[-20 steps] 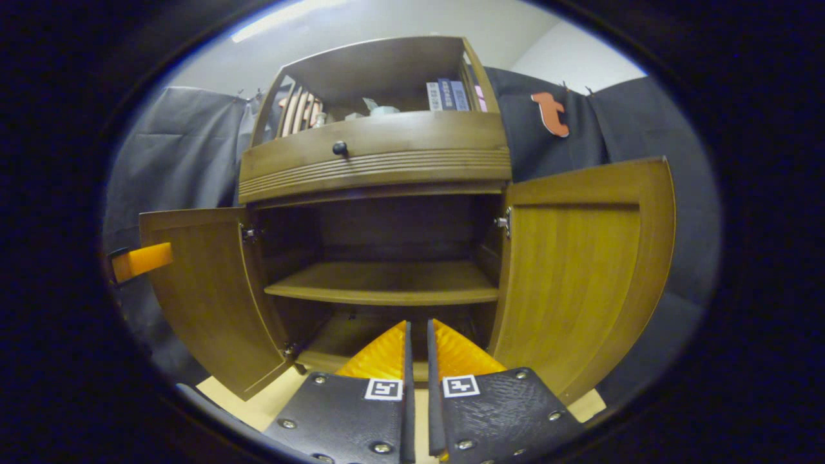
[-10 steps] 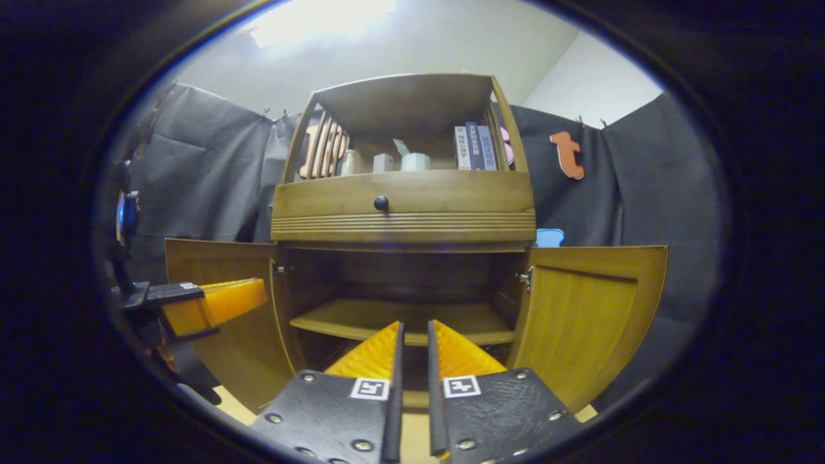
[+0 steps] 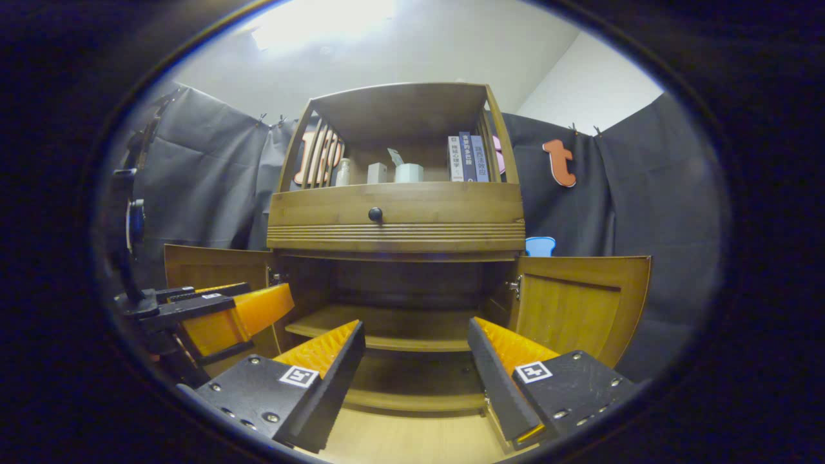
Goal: Open the right door of the double-door shoe cabinet with the right hand, and open the left door with the left hand.
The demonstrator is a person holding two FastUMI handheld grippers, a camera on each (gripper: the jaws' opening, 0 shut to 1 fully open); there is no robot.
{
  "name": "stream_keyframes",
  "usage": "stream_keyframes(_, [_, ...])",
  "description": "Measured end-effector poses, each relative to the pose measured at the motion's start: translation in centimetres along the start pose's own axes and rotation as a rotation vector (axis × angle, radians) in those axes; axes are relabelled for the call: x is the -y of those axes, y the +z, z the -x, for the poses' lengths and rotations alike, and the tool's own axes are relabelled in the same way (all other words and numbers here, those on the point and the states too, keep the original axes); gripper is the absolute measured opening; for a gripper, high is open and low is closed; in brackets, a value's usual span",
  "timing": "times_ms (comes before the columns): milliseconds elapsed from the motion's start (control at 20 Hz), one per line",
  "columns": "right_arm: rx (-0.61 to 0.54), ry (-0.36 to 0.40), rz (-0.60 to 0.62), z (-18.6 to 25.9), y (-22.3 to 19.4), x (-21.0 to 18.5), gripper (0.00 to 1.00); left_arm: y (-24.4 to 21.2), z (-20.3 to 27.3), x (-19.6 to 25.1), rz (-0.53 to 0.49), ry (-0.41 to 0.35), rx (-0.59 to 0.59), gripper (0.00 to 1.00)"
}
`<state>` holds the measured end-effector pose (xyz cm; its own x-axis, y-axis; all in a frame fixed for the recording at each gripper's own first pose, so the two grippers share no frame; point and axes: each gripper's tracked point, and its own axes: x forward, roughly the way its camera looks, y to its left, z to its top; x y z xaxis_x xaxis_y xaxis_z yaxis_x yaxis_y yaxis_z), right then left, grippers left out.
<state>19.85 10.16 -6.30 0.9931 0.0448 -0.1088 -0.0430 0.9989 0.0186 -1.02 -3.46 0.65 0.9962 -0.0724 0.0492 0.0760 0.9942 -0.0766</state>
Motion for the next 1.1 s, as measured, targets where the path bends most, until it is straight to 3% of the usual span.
stream_keyframes(200, [0.004,-0.007,-0.002,0.1,0.1,-0.1,0.91,0.1,0.4,-0.8,0.003,0.022,0.005,0.92])
stream_keyframes(350, [-0.003,-0.006,0.0,0.3,-0.1,-0.4,0.99,-0.1,0.7,-1.2,-0.004,0.034,-0.003,0.96])
stream_keyframes(400, [-0.003,-0.005,0.002,0.3,0.0,-0.4,0.92,-0.2,0.7,-1.3,-0.004,0.036,-0.006,0.92])
stream_keyframes(450, [-0.003,-0.006,0.004,0.3,0.0,-0.5,0.95,-0.2,0.8,-1.4,-0.004,0.037,-0.007,0.92])
stream_keyframes(550, [-0.003,-0.006,0.005,0.4,0.0,-0.5,0.92,-0.1,1.0,-1.5,-0.006,0.037,-0.006,0.92])
stream_keyframes(600, [-0.003,-0.007,0.003,0.4,0.0,-0.6,0.95,0.0,1.1,-1.7,-0.01,0.038,-0.003,0.92])
stream_keyframes(800, [-0.016,-0.001,-0.015,0.5,-0.3,-0.9,0.92,0.2,1.5,-2.2,-0.031,0.042,-0.002,0.92])
stream_keyframes(1100, [-0.018,-0.015,-0.038,1.0,-0.5,-1.5,0.95,0.3,2.1,-3.4,-0.048,0.045,-0.009,0.95])
